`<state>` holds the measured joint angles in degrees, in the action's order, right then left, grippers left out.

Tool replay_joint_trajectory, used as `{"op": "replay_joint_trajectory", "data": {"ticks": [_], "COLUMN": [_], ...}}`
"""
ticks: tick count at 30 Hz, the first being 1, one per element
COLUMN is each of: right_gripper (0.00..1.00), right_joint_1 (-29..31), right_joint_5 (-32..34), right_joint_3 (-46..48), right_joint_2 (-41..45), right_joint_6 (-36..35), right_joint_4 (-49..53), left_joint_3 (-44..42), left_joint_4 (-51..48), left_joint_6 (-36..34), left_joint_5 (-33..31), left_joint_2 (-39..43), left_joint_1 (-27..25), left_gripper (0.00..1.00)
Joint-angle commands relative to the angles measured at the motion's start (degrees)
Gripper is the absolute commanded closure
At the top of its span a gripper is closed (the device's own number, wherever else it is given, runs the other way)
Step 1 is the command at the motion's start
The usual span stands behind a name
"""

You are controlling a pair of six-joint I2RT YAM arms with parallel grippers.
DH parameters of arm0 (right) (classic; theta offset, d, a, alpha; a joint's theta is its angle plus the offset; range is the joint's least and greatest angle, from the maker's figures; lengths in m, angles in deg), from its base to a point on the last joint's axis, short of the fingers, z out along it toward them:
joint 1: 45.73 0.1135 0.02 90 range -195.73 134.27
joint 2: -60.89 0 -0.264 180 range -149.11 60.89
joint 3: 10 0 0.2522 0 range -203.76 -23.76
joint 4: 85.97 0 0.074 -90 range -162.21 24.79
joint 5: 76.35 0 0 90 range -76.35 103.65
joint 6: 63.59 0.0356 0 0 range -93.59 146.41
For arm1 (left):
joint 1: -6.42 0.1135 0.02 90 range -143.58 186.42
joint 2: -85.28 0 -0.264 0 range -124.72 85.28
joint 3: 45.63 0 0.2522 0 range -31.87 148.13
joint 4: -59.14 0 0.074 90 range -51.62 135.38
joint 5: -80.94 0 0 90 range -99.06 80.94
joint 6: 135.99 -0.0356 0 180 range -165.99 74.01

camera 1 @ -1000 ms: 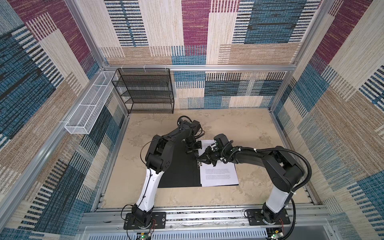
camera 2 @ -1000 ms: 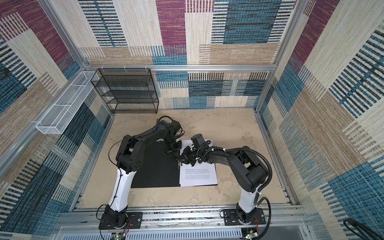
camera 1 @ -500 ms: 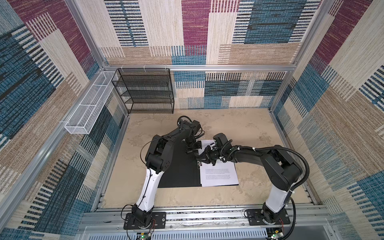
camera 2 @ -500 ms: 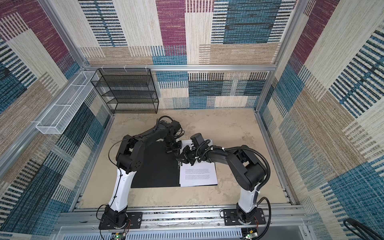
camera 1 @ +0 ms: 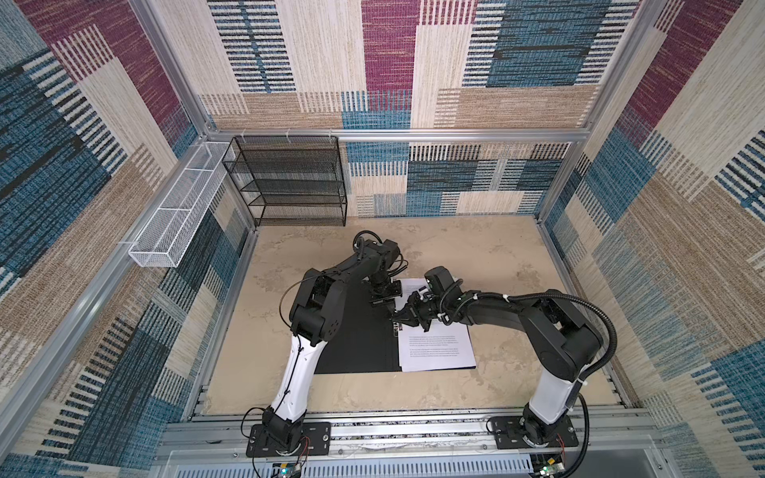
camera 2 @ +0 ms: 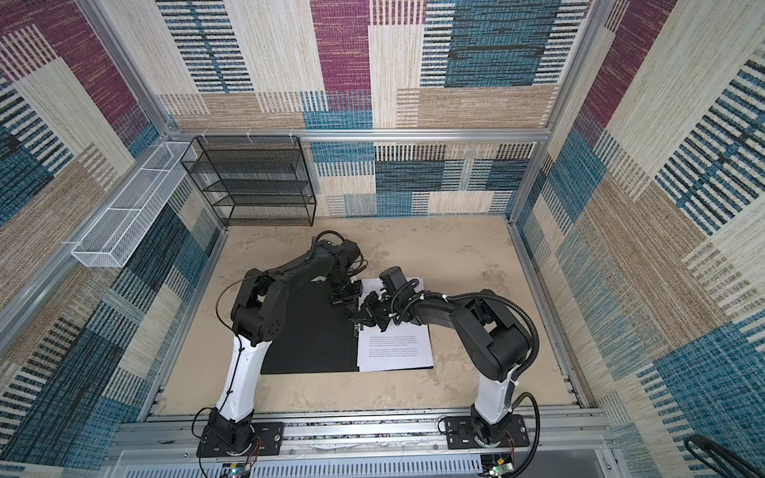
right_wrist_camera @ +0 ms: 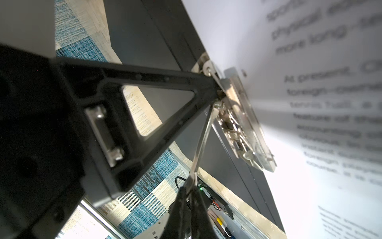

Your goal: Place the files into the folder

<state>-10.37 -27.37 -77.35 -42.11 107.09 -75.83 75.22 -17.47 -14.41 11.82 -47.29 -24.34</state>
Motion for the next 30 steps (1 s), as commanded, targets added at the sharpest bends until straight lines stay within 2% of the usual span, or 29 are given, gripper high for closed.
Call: {"op": "replay_joint_trajectory", "data": {"ticks": [1, 6, 12, 15, 30], "right_gripper": [0.94, 0.95, 0.80, 0.76, 0.75], "right_joint_1": [0.20, 0.24, 0.25, 0.33, 0.51], "right_joint_5": [0.21, 0.24, 0.38, 0.16, -0.24], "right_joint_3": [0.97, 1.13, -0.44, -1.35, -1.54], "right_joint_2": [0.73, 0.87, 1.34, 0.45, -1.05], "right_joint_6": [0.35, 0.56, -0.07, -0.35, 0.57], "right_joint_4": [-0.83, -1.28, -0.66, -0.38, 0.10], "left_joint_3": [-0.70, -0.83, -0.74, -0.73, -0.74], "left_joint_4": [-1.13, -1.12, -1.12, -1.13, -1.08], "left_joint_6": [0.73, 0.68, 0.70, 0.70, 0.72], "left_joint_5": [-3.39, -3.40, -3.04, -3.11, -3.00], "left_joint_2": [-1.33, -1.45, -1.64, -1.55, -1.37], "left_joint_1": [-0.34, -0.33, -0.32, -0.35, -0.31], "left_gripper": [1.00, 1.00, 1.00, 1.00, 1.00]}}
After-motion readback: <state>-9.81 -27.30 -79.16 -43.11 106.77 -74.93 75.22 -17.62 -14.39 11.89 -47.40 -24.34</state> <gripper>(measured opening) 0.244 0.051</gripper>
